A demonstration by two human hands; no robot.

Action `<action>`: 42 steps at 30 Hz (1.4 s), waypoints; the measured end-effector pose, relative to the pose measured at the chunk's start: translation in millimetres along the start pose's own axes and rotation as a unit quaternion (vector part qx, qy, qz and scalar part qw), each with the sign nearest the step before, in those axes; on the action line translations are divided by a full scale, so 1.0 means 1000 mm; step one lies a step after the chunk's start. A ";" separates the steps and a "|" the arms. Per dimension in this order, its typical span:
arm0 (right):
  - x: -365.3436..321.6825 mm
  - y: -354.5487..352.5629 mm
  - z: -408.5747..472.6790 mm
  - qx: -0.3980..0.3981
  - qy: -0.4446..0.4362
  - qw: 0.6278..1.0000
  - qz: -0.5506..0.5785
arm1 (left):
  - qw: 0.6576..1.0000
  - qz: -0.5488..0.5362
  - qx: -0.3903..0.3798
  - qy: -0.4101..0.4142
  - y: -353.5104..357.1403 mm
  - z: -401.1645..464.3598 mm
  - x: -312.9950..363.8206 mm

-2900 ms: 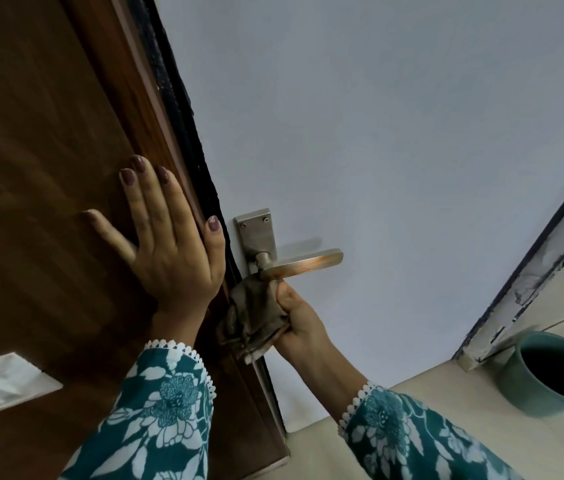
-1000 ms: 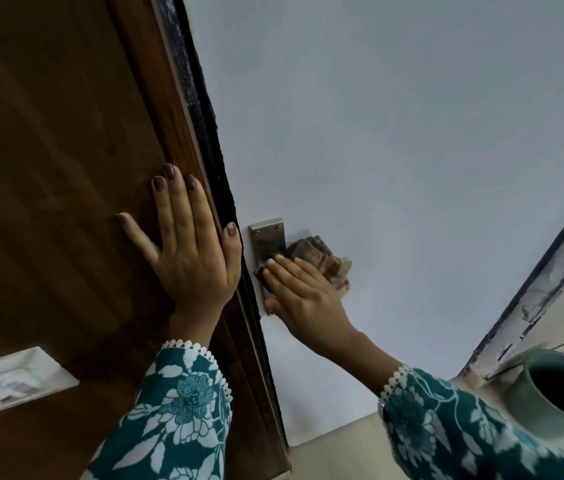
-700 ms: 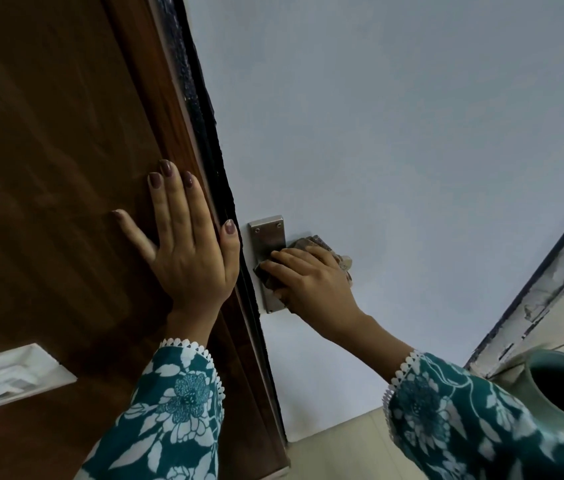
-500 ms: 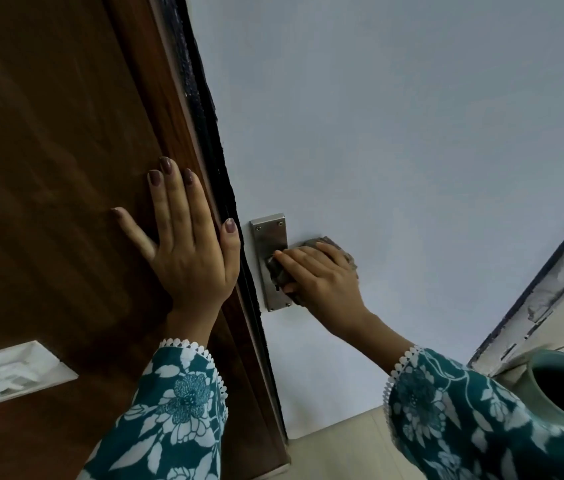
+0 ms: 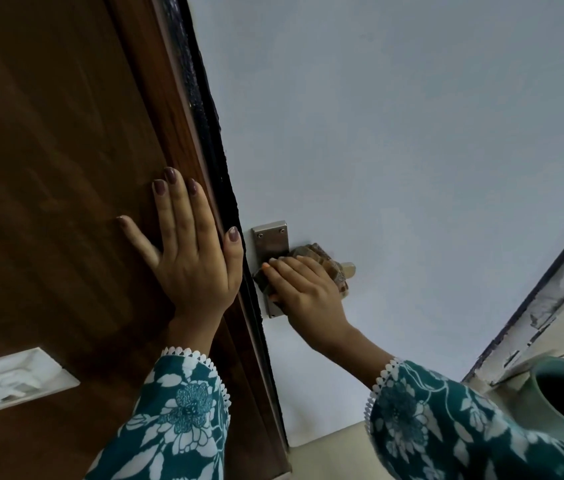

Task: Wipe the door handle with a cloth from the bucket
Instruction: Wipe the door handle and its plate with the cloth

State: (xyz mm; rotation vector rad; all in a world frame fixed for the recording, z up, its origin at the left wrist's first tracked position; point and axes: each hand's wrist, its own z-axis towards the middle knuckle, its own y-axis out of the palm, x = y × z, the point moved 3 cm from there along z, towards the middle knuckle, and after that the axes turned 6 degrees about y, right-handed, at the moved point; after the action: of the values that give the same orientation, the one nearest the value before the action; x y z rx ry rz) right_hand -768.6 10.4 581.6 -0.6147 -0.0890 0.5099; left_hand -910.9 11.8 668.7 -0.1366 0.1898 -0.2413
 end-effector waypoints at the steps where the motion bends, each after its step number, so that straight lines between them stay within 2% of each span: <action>1: 0.004 -0.001 -0.001 0.004 -0.001 1.000 -0.002 | 1.000 0.001 0.001 0.001 0.000 0.000 0.000; 10: 0.083 -0.035 -0.011 -0.053 0.061 0.996 0.028 | 1.000 0.006 0.013 -0.003 0.003 0.000 0.000; 19: 0.004 -0.001 0.003 -0.025 0.025 0.999 0.013 | 1.000 0.003 -0.007 -0.001 0.000 0.001 0.000; 25: 0.041 -0.013 -0.009 -0.003 0.017 1.000 0.007 | 1.000 0.007 -0.005 0.003 0.002 0.000 0.000; 31: 0.083 -0.034 -0.017 -0.030 0.043 0.999 0.005 | 1.000 0.014 0.004 -0.002 0.004 -0.001 -0.001; 34: 0.074 -0.036 -0.011 -0.038 0.061 0.997 0.019 | 1.000 0.015 0.003 -0.005 0.002 -0.001 0.001; 39: 0.015 -0.008 0.006 -0.037 0.018 0.999 0.022 | 1.000 0.015 0.000 0.001 0.000 0.001 0.001; 42: 0.016 -0.008 0.004 -0.021 0.016 1.000 0.013 | 1.000 0.005 0.001 0.003 0.000 0.000 0.000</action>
State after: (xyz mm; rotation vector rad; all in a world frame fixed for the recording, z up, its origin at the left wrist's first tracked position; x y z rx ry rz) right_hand -751.9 14.9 587.9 -0.6662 -0.0622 0.5251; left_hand -910.7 11.7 669.1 -0.1321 0.1959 -0.2328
